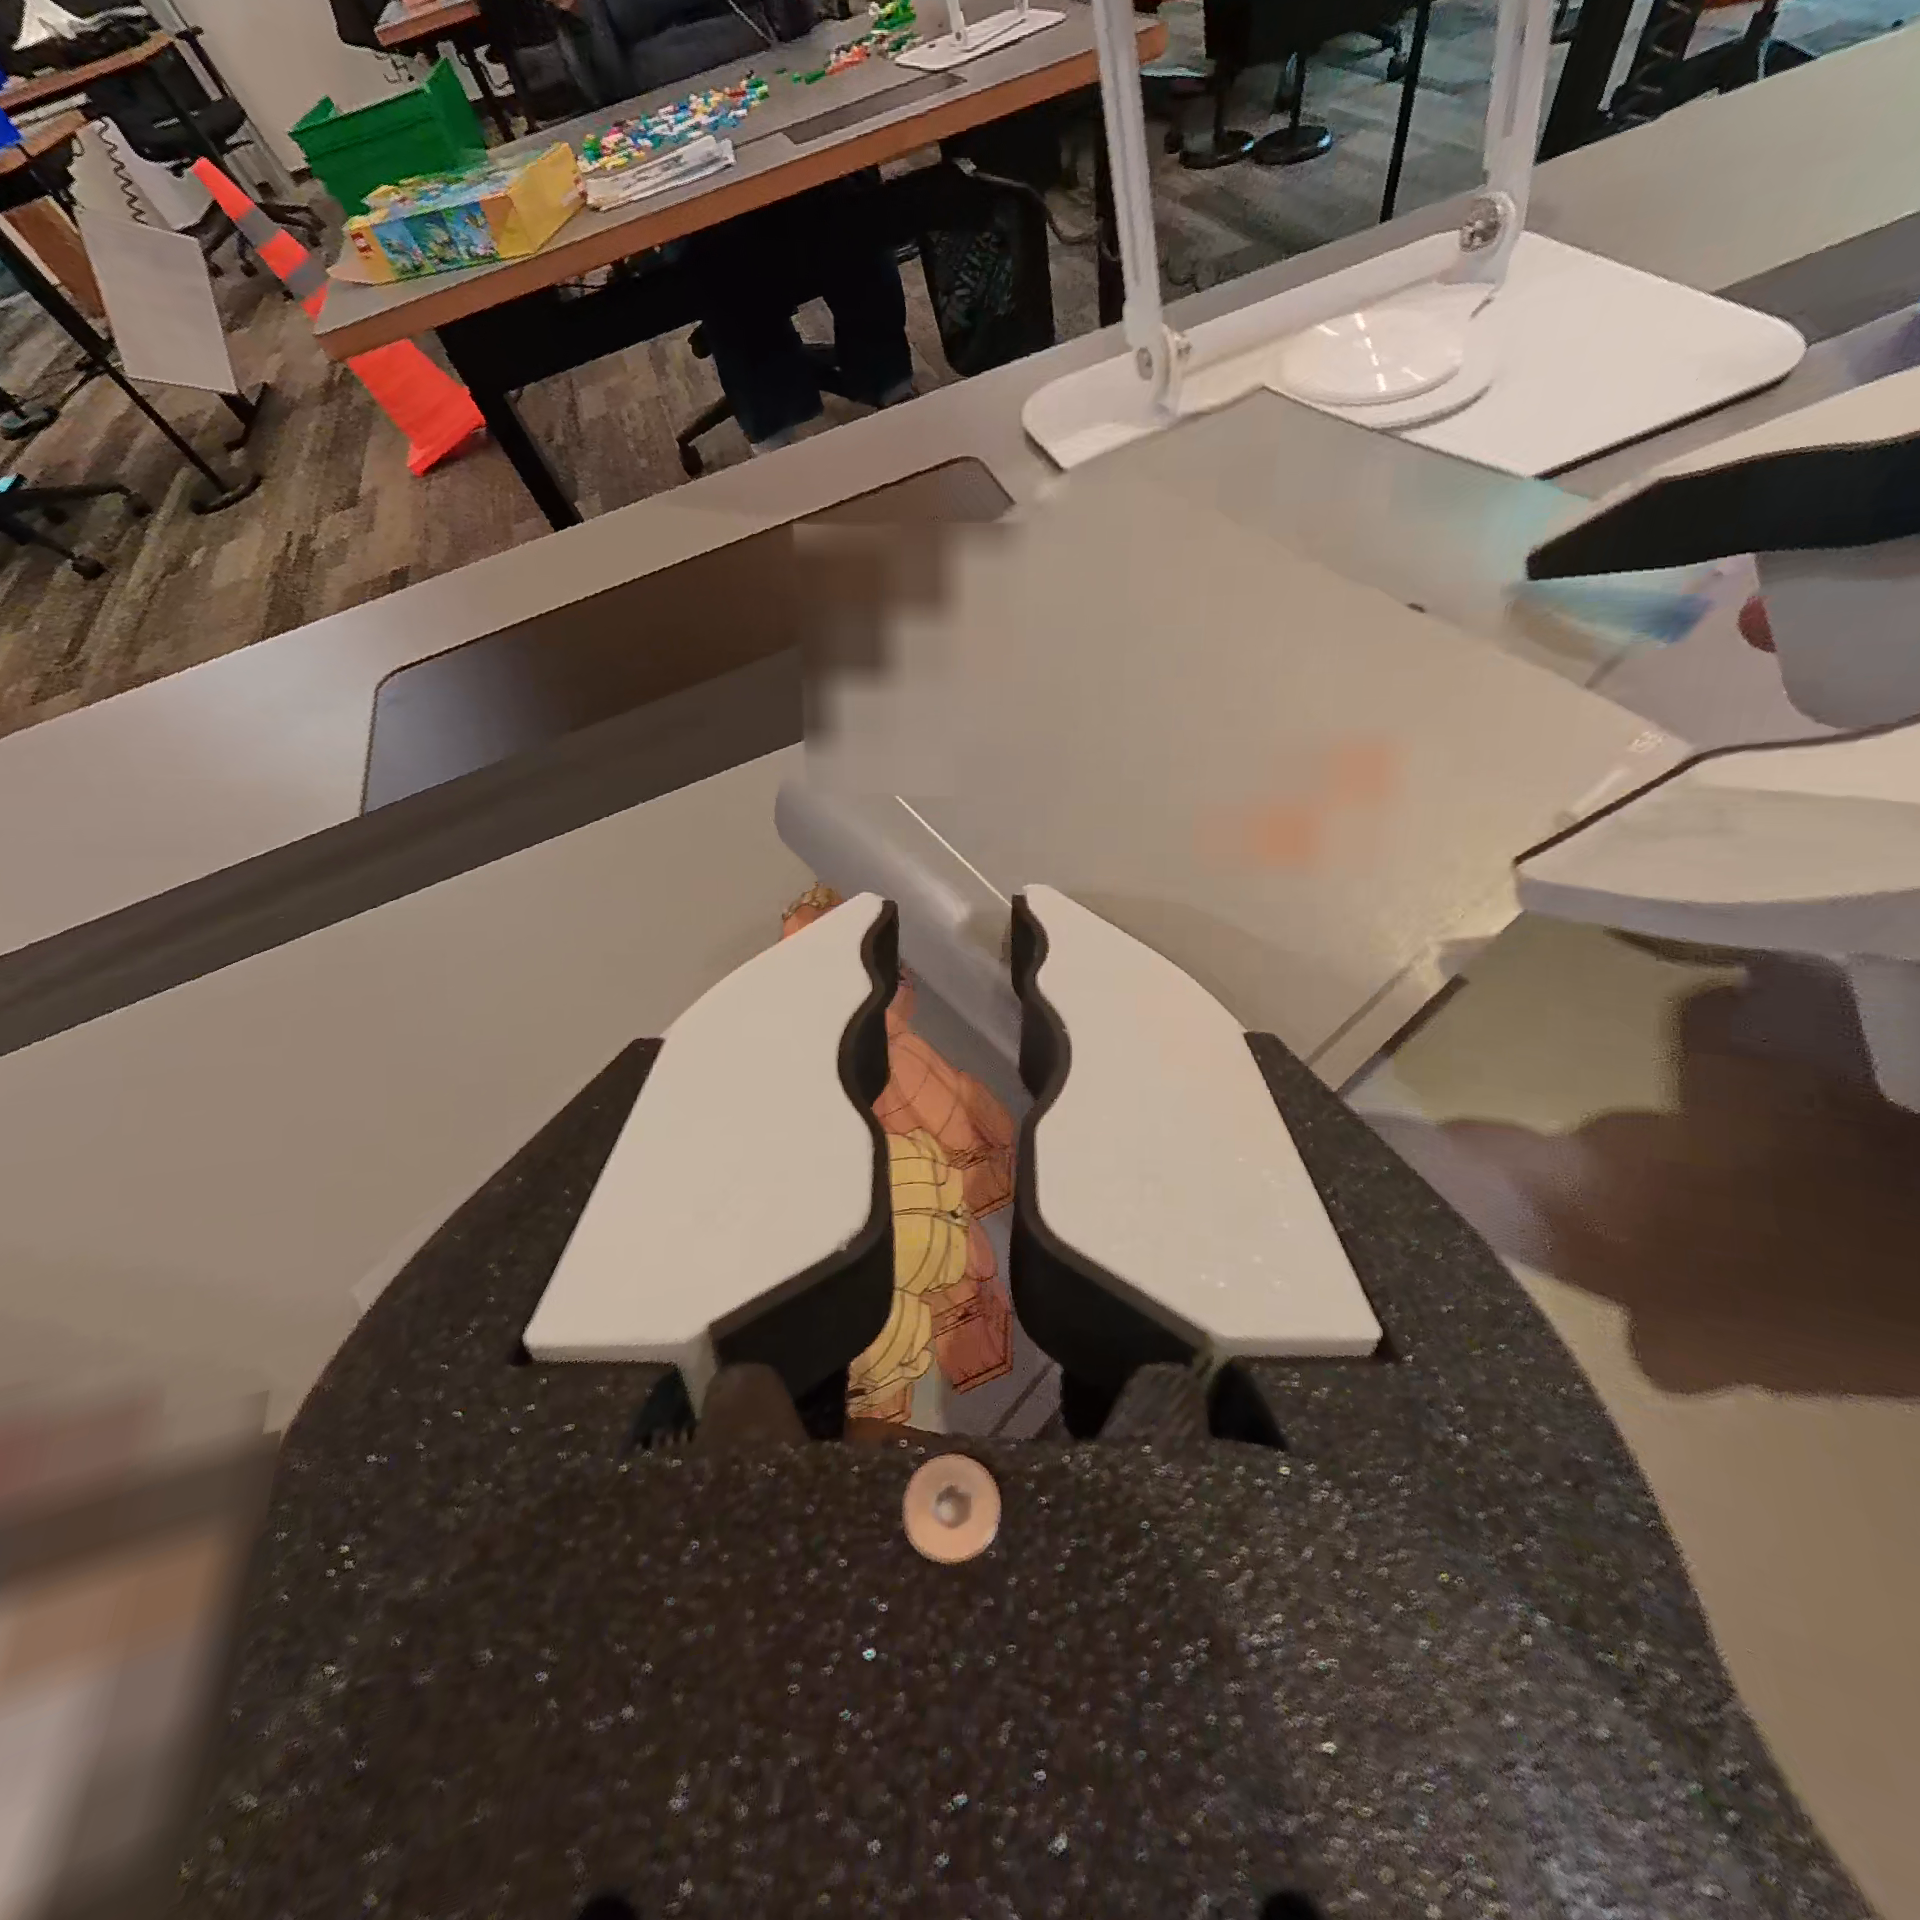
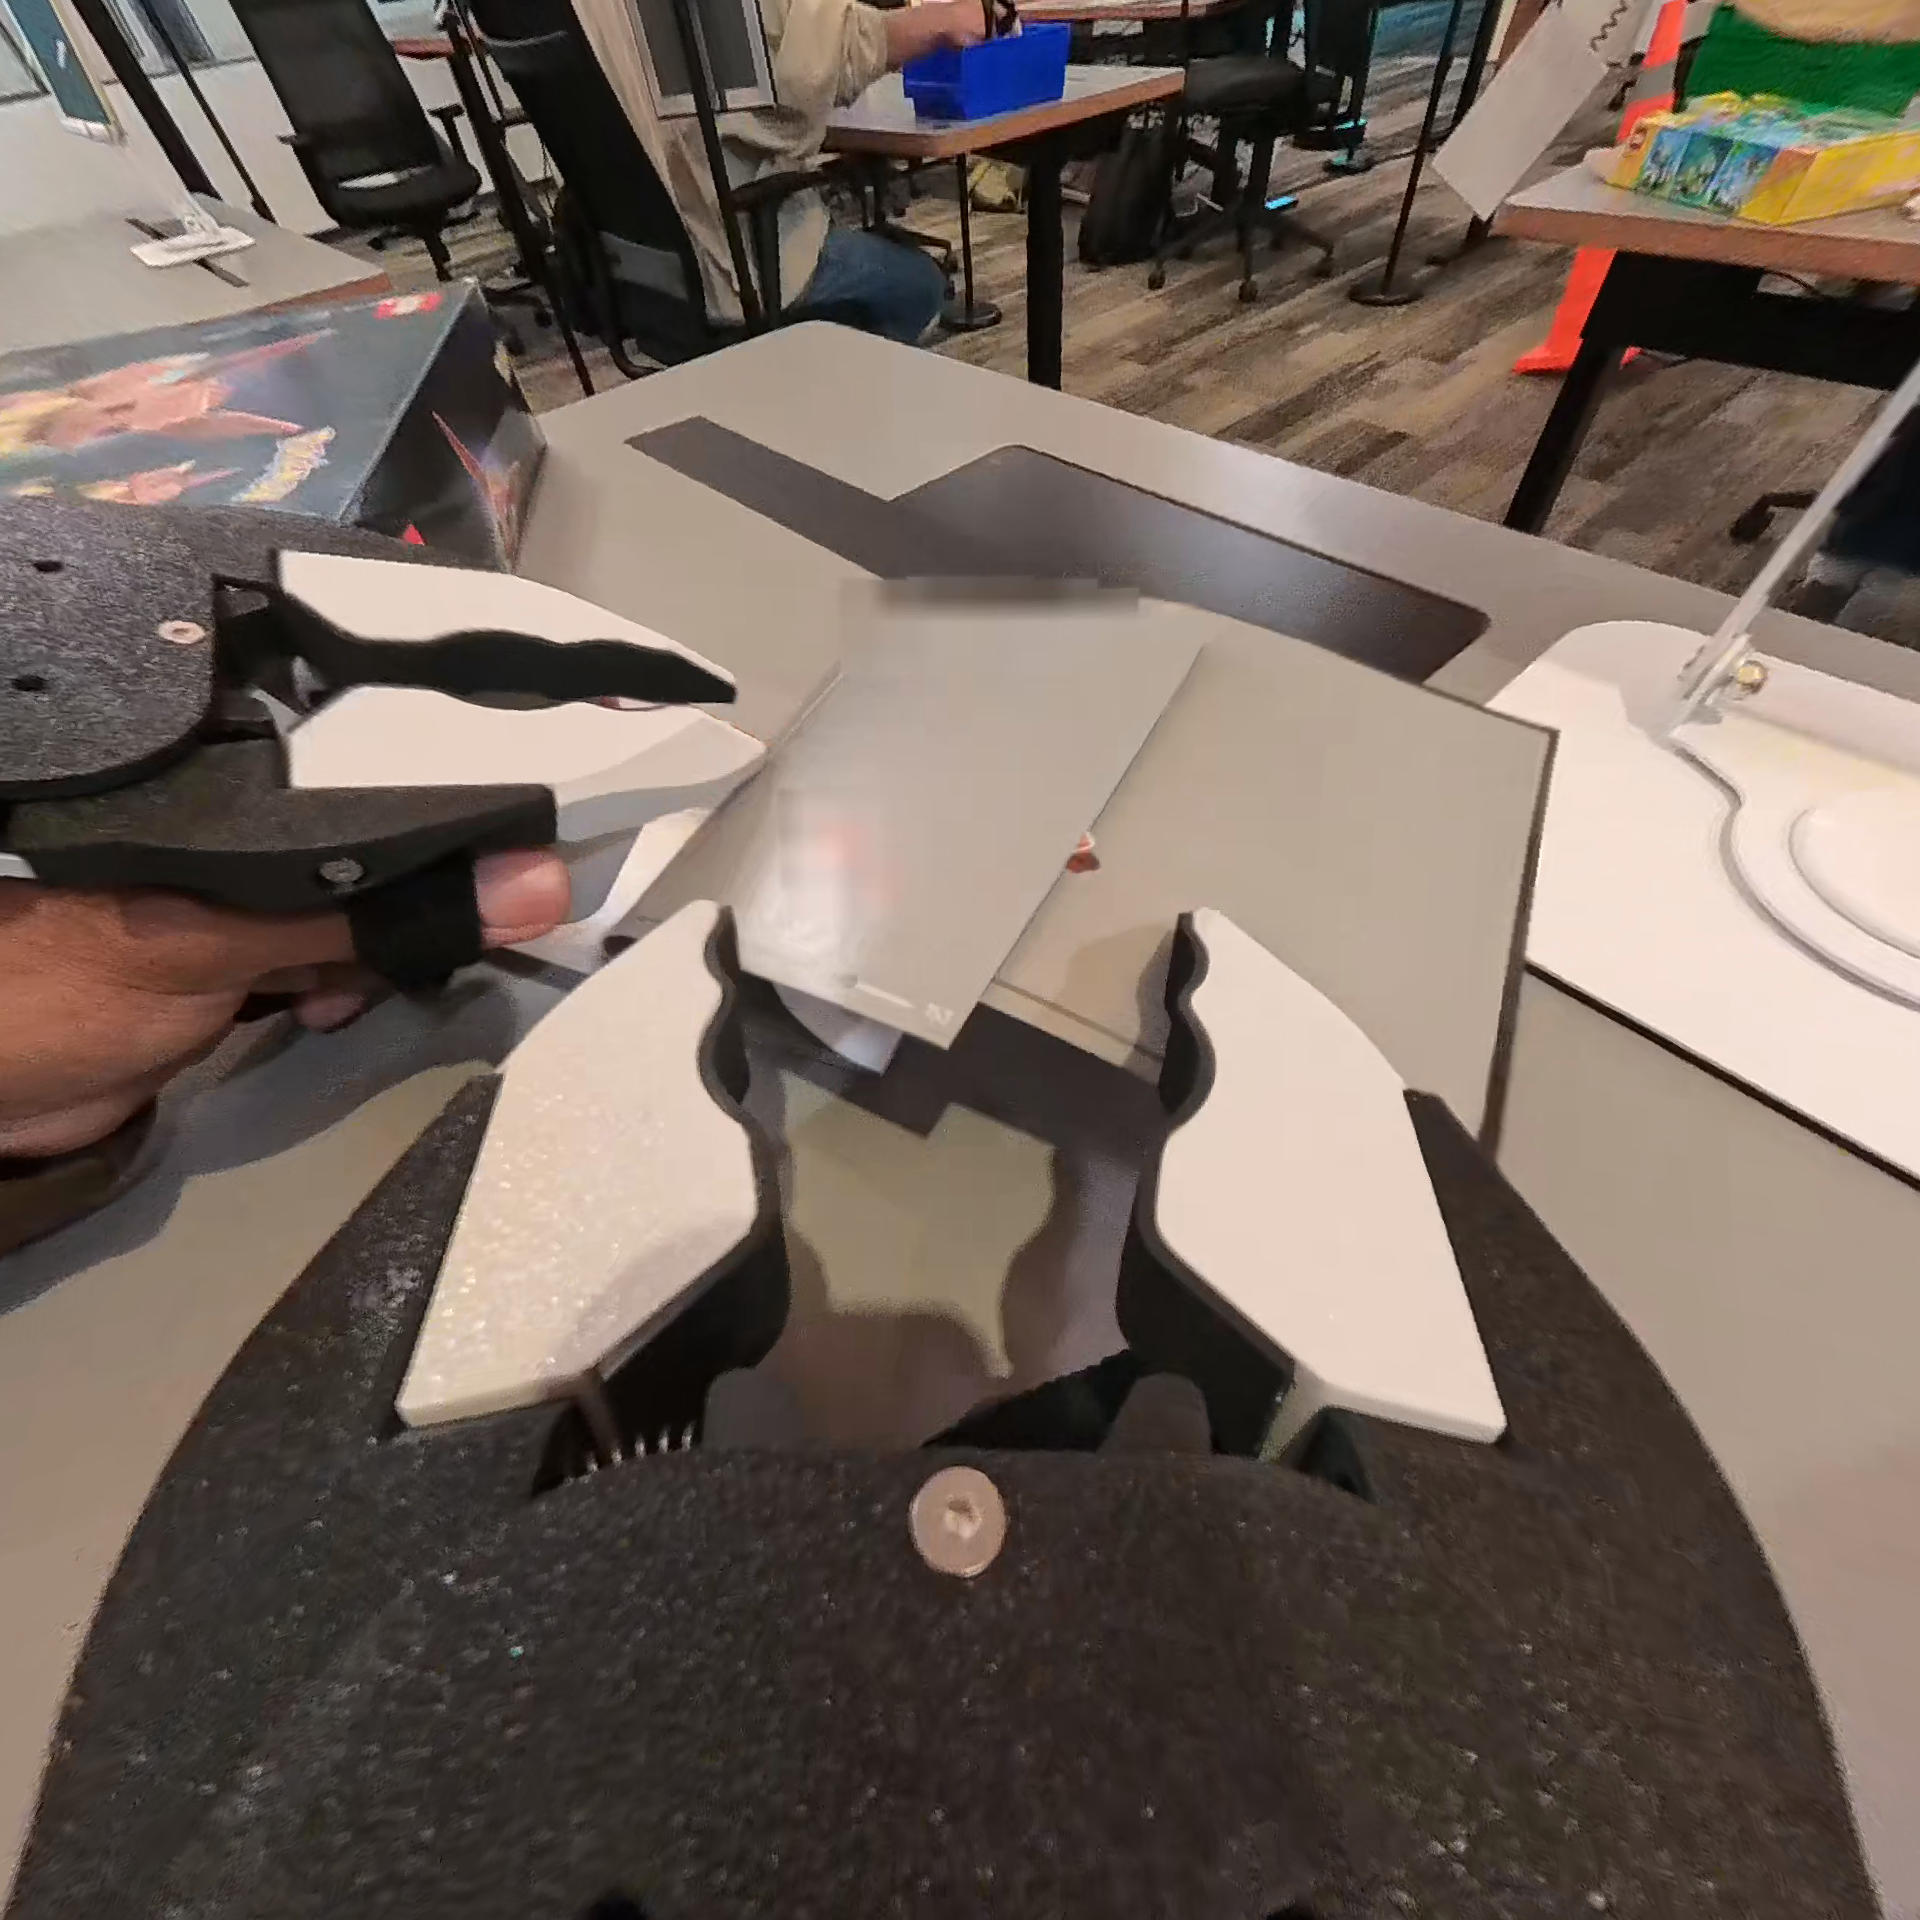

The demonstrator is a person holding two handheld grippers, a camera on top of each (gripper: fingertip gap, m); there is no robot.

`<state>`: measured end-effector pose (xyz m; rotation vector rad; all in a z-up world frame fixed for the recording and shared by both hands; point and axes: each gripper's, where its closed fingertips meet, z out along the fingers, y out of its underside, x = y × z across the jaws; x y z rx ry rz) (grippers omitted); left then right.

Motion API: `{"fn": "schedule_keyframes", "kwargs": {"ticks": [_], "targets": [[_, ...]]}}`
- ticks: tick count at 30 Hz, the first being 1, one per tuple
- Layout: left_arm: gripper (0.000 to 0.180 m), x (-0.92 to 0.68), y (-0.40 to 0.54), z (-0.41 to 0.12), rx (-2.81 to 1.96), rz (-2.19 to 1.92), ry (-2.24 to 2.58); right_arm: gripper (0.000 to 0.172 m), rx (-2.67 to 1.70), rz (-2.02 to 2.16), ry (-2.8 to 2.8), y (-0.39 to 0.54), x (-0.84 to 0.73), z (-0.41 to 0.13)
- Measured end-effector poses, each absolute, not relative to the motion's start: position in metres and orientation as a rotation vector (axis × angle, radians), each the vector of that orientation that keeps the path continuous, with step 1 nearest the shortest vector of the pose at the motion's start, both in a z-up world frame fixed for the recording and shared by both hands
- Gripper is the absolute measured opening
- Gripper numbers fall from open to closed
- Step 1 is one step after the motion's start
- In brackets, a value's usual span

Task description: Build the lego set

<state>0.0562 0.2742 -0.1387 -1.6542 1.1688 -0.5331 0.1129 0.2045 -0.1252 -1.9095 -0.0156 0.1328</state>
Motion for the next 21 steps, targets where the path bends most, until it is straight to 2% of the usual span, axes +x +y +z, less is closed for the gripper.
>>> {"fn": "schedule_keyframes", "kwargs": {"ticks": [9, 14, 21], "targets": [[0.022, 0.036, 0.28, -0.131, -1.681, -0.502, 1.13, 0.074, -1.935, 0.199, -0.025, 0.203, 0.109, -0.131], [0.029, 0.041, 0.243, -0.118, -1.49, -0.471, 1.292, 0.072, -1.939, 0.266, -0.005, 0.202, 0.11, -0.132], [0.035, 0.051, 0.226, -0.133, -1.314, -0.293, 1.417, 0.075, -1.955, 0.319, -0.013, 0.201, 0.107, -0.135]]}}
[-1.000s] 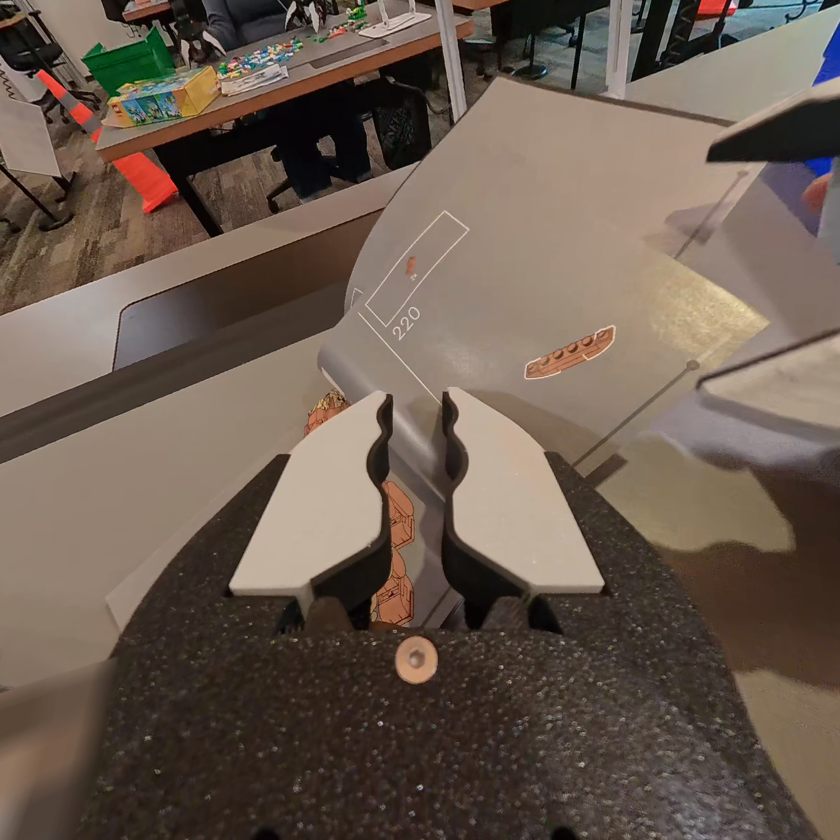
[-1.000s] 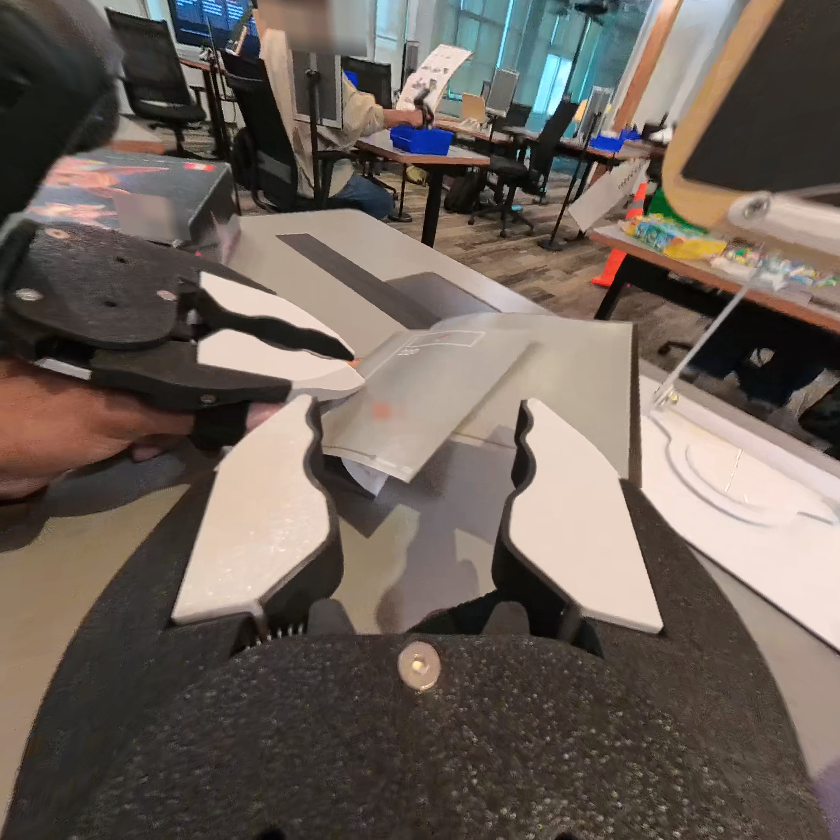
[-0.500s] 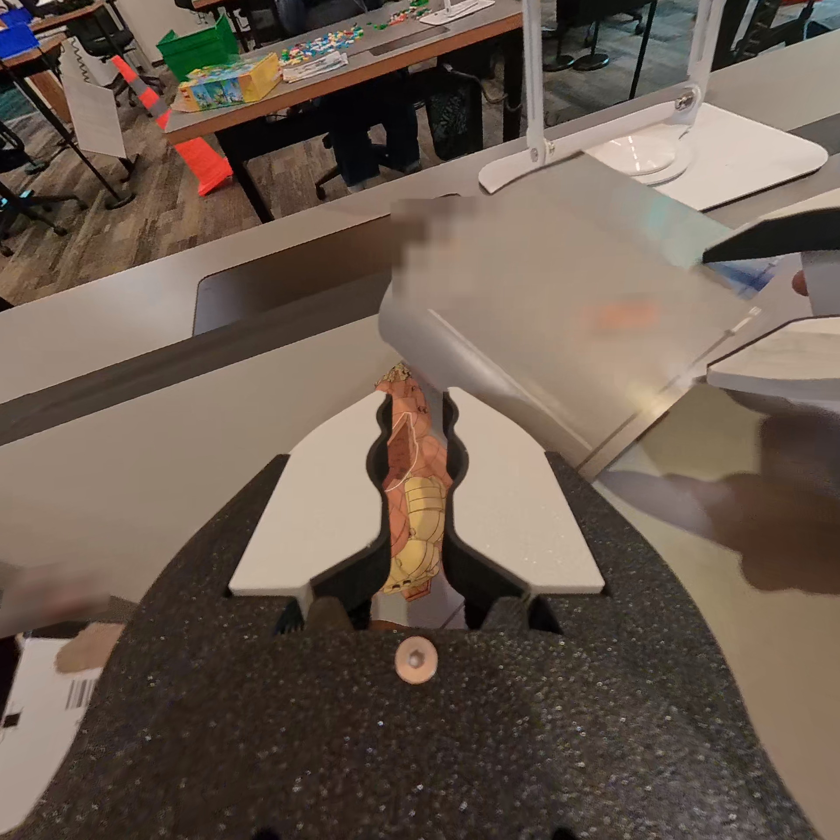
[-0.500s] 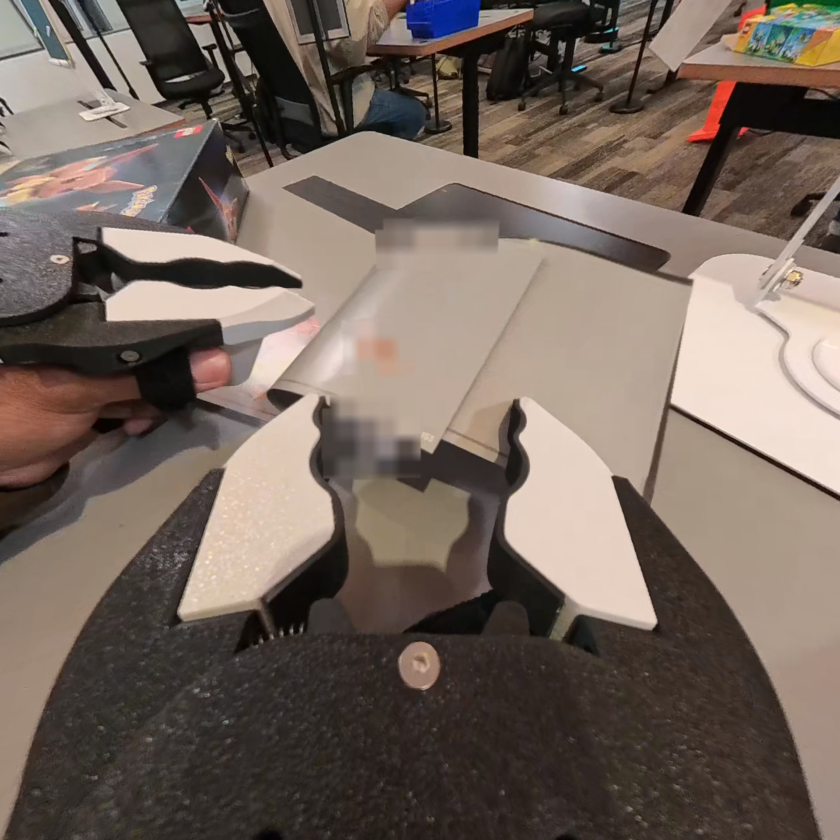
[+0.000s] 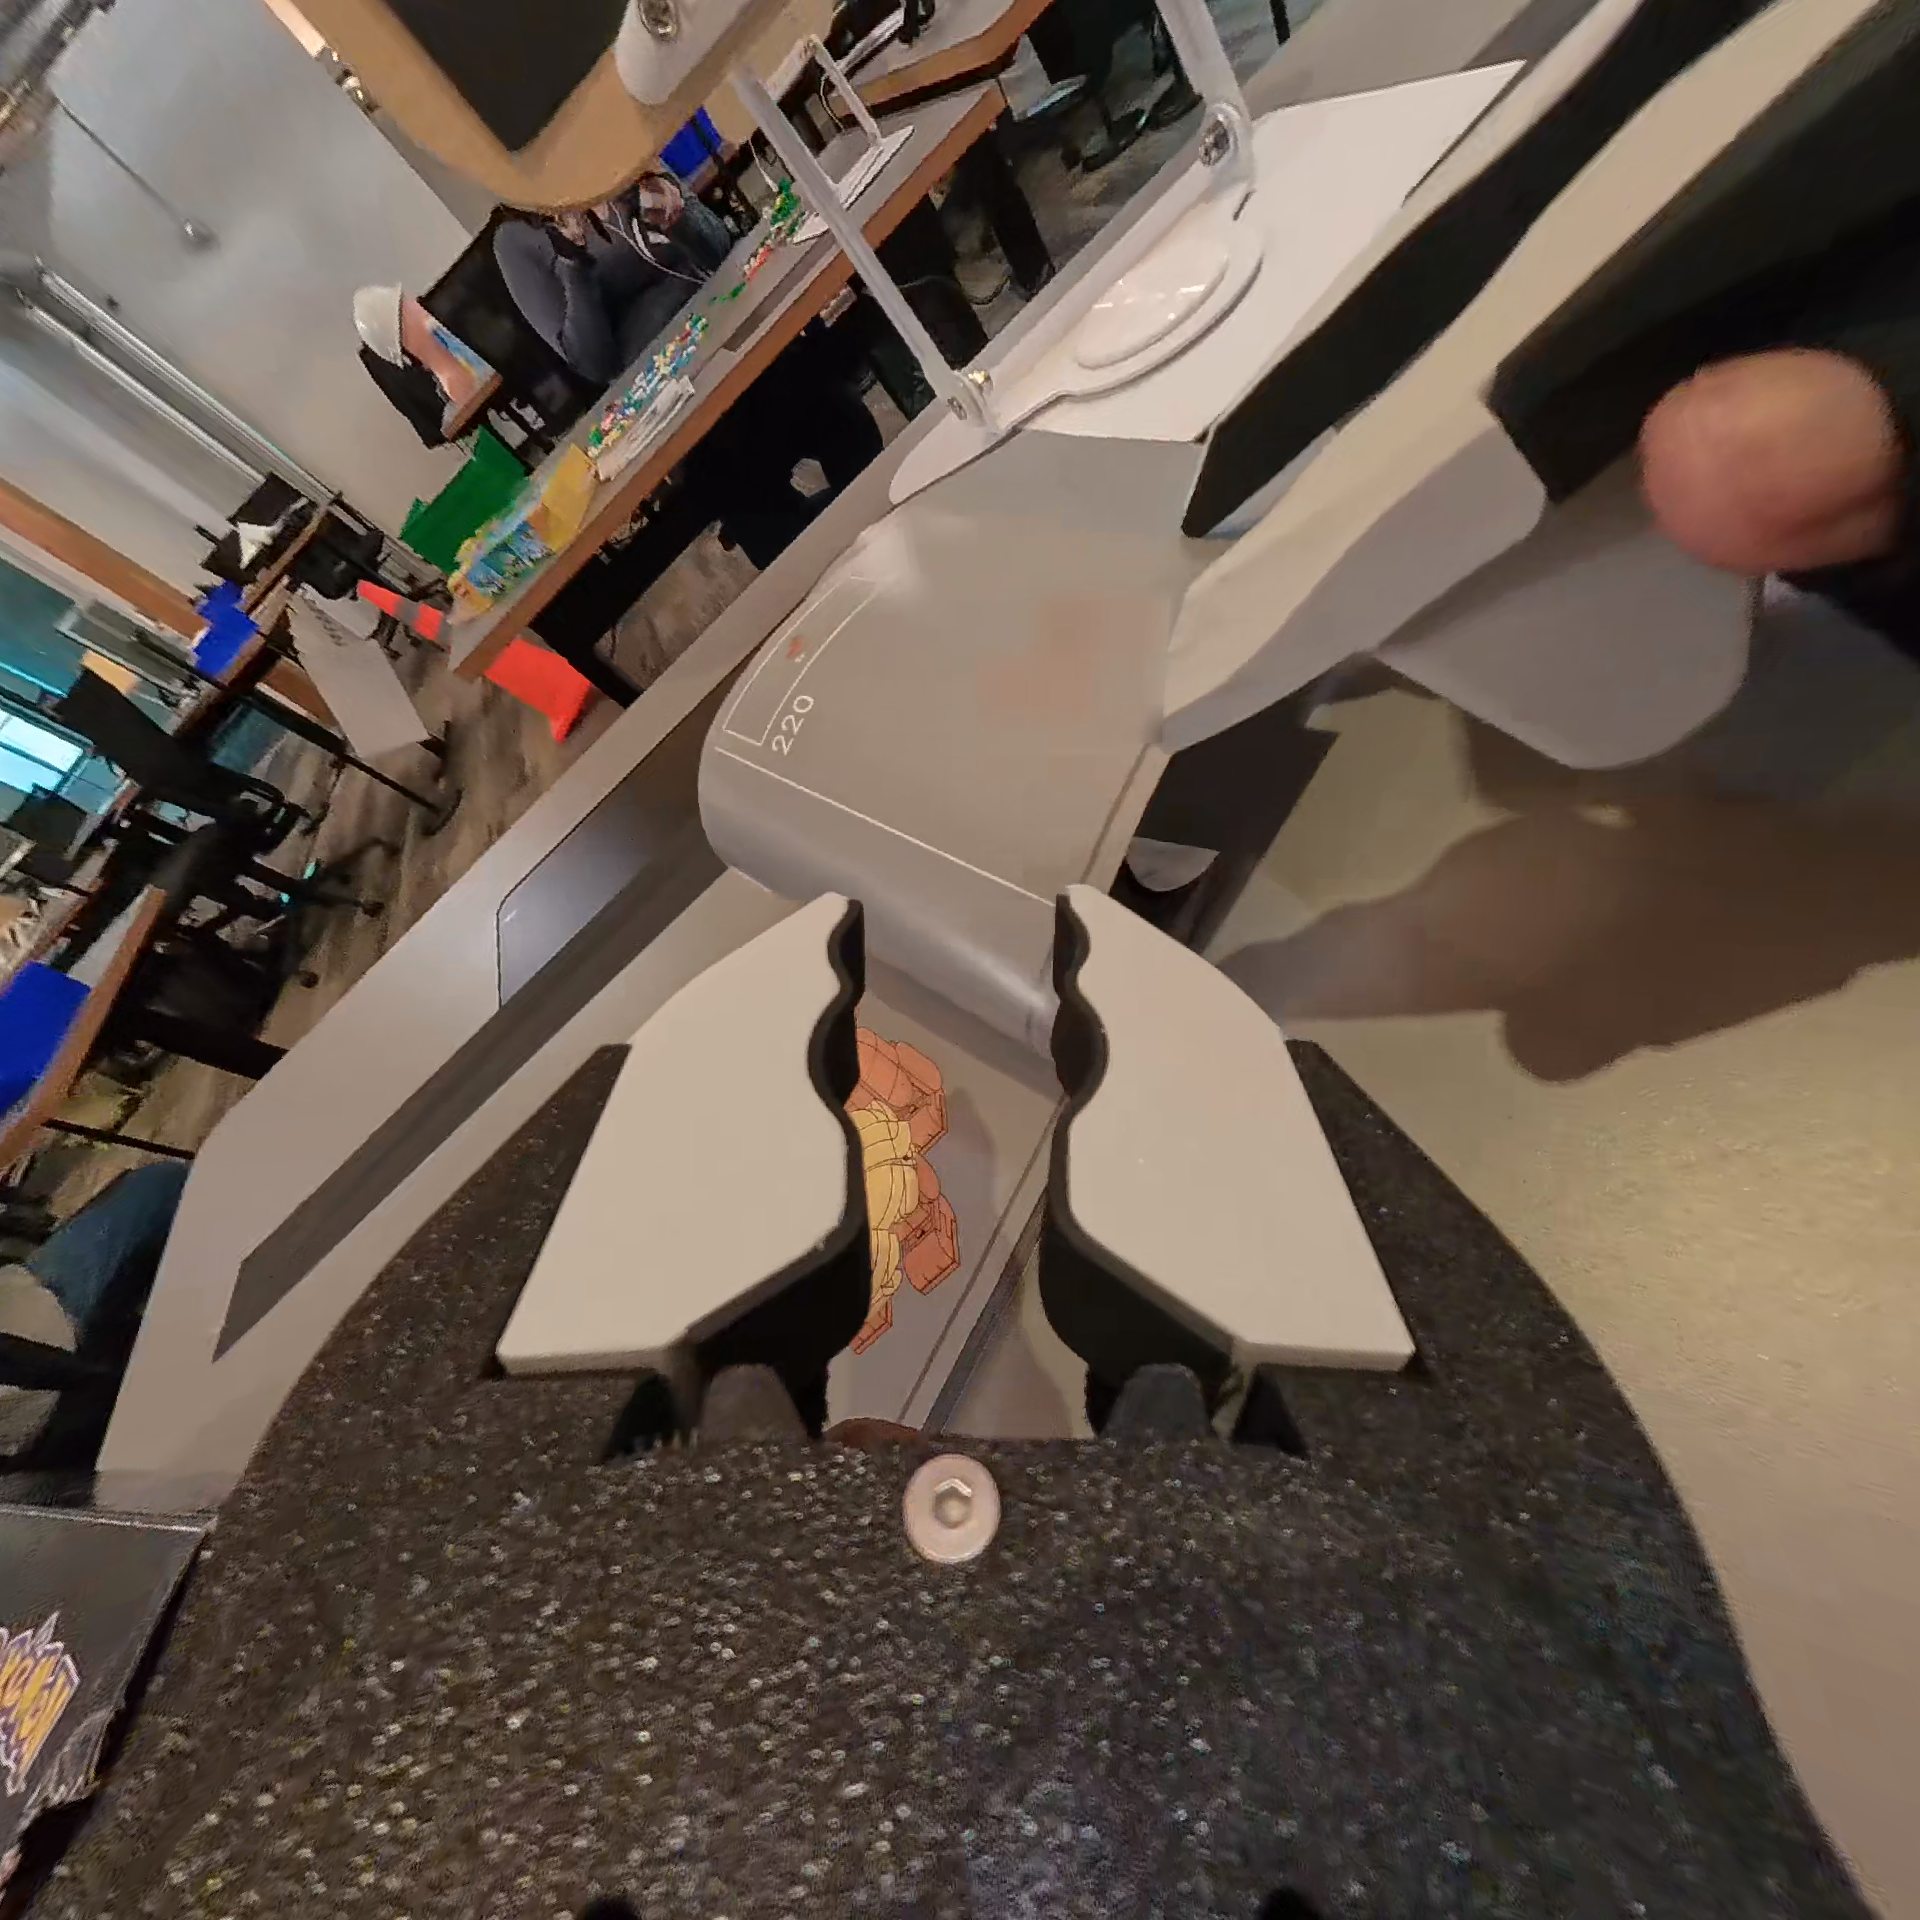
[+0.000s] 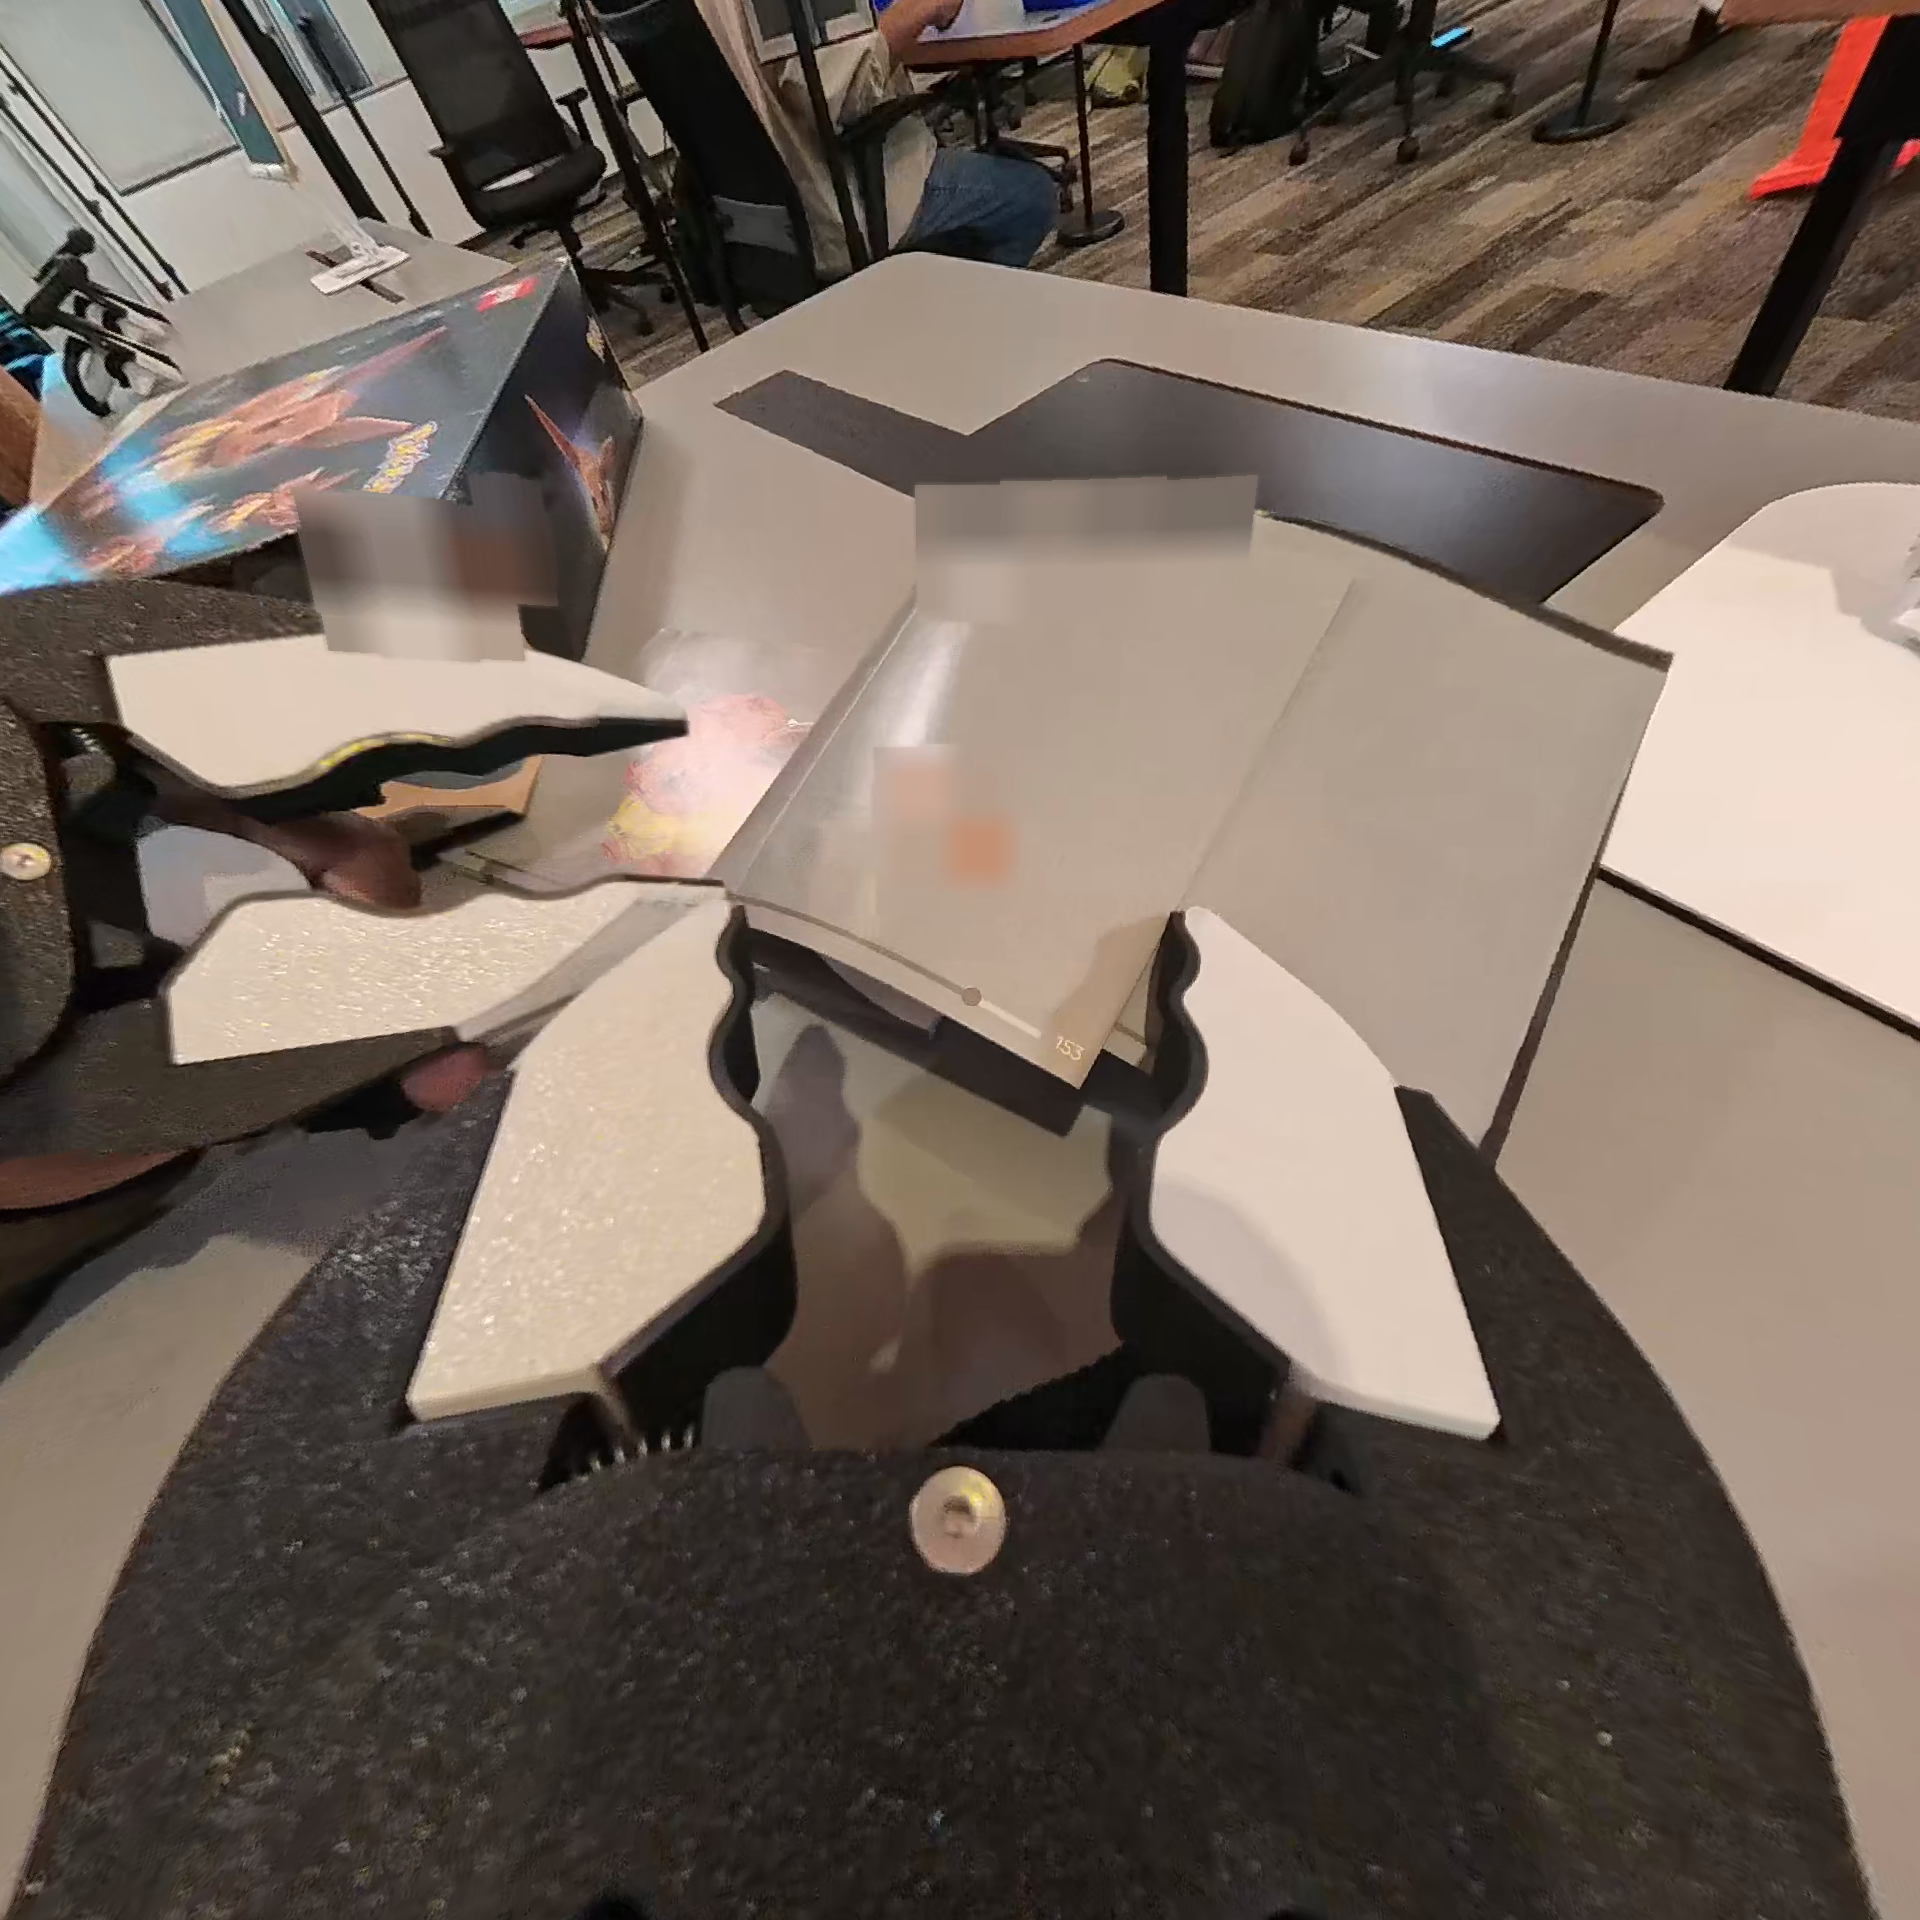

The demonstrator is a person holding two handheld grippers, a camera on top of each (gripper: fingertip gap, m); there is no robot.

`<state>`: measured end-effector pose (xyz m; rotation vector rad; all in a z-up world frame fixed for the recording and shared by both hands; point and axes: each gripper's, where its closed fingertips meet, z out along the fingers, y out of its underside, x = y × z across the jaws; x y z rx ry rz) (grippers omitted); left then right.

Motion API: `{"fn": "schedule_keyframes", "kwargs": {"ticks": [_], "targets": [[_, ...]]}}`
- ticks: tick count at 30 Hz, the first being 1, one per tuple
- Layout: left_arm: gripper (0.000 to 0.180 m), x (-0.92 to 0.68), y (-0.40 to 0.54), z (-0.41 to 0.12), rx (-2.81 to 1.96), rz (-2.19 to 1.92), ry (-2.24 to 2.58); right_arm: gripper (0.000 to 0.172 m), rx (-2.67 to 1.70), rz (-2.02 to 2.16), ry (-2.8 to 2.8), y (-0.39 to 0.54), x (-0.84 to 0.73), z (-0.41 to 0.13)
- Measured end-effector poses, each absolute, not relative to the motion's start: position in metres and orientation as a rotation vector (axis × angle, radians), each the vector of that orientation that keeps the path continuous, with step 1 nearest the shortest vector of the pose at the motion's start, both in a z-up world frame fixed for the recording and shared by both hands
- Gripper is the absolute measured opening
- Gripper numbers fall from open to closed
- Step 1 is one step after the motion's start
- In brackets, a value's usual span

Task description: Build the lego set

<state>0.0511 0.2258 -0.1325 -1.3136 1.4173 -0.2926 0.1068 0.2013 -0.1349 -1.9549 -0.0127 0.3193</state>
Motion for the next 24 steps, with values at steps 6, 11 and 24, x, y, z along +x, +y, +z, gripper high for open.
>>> {"fn": "schedule_keyframes", "kwargs": {"ticks": [6, 11, 24], "targets": [[0.035, 0.05, 0.226, -0.125, -1.253, -0.257, 1.398, 0.077, -1.961, 0.241, -0.069, 0.201, 0.102, -0.135], [0.035, 0.054, 0.216, -0.122, -1.165, -0.225, 1.441, 0.077, -1.967, 0.208, -0.106, 0.2, 0.099, -0.136], [0.02, 0.05, 0.226, -0.128, -1.174, -0.109, 1.439, 0.077, -1.967, 0.202, -0.114, 0.2, 0.098, -0.136]]}}
